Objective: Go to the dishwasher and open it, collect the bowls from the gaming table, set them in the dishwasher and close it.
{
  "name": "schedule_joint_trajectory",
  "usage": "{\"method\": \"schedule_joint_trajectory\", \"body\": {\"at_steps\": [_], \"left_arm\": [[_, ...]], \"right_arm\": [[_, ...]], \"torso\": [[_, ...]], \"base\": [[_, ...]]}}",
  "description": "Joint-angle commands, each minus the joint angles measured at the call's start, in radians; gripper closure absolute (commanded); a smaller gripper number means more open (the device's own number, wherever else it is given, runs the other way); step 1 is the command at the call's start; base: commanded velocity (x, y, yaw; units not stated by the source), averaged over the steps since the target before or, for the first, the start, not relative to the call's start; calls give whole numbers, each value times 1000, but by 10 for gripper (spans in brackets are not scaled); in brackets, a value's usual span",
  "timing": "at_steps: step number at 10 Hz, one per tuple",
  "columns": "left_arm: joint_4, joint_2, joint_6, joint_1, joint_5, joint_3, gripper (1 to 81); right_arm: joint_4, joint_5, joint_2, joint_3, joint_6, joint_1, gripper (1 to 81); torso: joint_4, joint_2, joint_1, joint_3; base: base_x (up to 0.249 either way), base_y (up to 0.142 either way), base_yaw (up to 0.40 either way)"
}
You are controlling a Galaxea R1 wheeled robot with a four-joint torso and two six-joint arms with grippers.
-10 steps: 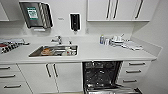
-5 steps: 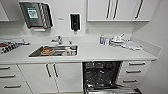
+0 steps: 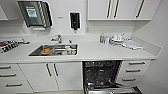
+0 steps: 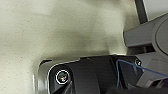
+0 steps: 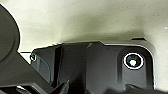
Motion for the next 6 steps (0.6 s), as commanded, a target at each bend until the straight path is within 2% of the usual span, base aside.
{"method": "schedule_joint_trajectory", "body": {"at_steps": [1, 3, 4, 5, 6], "left_arm": [[13, 21, 1, -8, 41, -46, 10], [14, 64, -1, 3, 43, -91, 10], [14, 97, -1, 13, 43, -125, 10], [14, 135, -1, 18, 44, -172, 10], [14, 164, -1, 26, 47, -209, 10]], "right_arm": [[-29, 40, 49, -98, -15, -12, 10], [-20, 160, 70, -188, -8, -32, 10], [-18, 189, 83, -224, -6, -40, 10], [-19, 194, 98, -253, -6, -40, 10], [-19, 194, 107, -270, -4, -41, 10]], "torso": [[0, 93, -60, 0], [0, 166, -108, 0], [0, 205, -132, 0], [0, 241, -155, 51], [0, 271, -174, 71]], "base": [[0, 0, 0], [0, 0, 0], [0, 0, 0], [0, 0, 0], [0, 0, 0]]}}
